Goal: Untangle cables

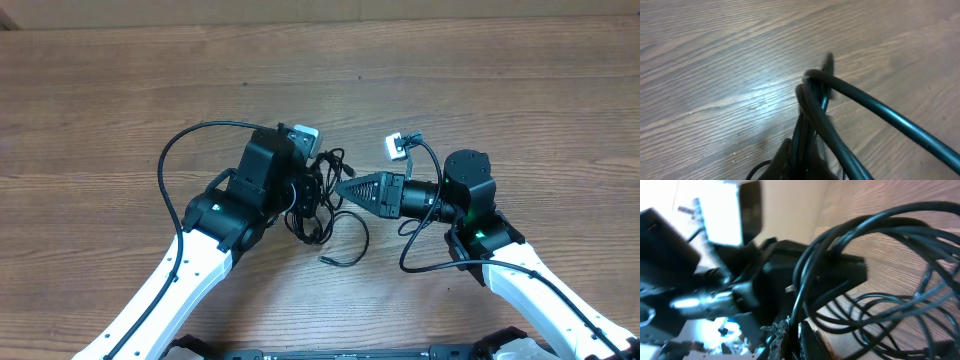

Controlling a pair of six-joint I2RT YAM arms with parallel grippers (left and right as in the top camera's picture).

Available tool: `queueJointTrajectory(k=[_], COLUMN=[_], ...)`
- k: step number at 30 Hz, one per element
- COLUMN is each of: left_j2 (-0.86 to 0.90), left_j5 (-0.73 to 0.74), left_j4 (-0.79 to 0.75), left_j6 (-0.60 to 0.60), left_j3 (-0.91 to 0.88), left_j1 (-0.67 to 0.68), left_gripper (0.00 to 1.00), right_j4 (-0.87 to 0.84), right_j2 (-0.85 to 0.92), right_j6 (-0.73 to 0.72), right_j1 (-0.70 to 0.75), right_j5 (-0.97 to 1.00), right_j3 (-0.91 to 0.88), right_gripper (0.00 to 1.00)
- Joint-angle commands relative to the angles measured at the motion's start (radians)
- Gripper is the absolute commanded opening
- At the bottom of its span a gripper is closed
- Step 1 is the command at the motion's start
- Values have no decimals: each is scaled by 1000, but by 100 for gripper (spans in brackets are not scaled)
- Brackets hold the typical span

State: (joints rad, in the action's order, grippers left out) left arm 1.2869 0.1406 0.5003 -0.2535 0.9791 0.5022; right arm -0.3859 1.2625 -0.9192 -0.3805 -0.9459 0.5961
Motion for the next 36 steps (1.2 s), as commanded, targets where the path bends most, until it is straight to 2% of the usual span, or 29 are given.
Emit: queueJointTrajectory(k=[1,4,9,11,14,16,19,20,21,22,23,25,29,31,36], left_j2=[-4,-4,-4,-4,-4,-4,-4,-4,-4,-4,-4,-4,-4,-4,-4], left_j5=[-108,-140,-297,-317,-313,-296,-222,-182,-121,-52,45,189,353,401,412], left_j4=[-13,-2,74,105,119,108,76,63,45,28,10,-4,1,-2,-8], left_j6=[-69,-86,-318,-403,-462,-430,-283,-228,-156,-80,13,147,293,311,309], left_j3=[18,18,18,18,18,18,18,18,18,18,18,18,18,18,18], left_j1=[-11,-11,-37,-55,-79,-83,-83,-83,-83,-83,-83,-83,-83,-83,-83], left_gripper=[4,4,4,4,4,4,4,4,4,4,4,4,4,4,4], right_j4=[-18,-19,-22,-25,-25,-24,-16,-8,4,13,19,27,39,36,36], right_j2=[-3,-3,-3,-3,-3,-3,-3,-3,-3,-3,-3,-3,-3,-3,-3], right_j6=[39,85,146,169,169,169,164,165,166,167,177,251,326,326,326], right_j1=[-6,-6,-6,-6,-6,-6,-6,-6,-6,-6,-6,-6,-6,-6,-6], right_j5=[-128,-176,-231,-230,-220,-208,-175,-162,-142,-124,-103,-66,51,87,93], right_j3=[12,12,12,12,12,12,12,12,12,12,12,12,12,12,12], right_gripper=[4,4,4,4,4,4,5,13,33,47,57,69,80,81,77])
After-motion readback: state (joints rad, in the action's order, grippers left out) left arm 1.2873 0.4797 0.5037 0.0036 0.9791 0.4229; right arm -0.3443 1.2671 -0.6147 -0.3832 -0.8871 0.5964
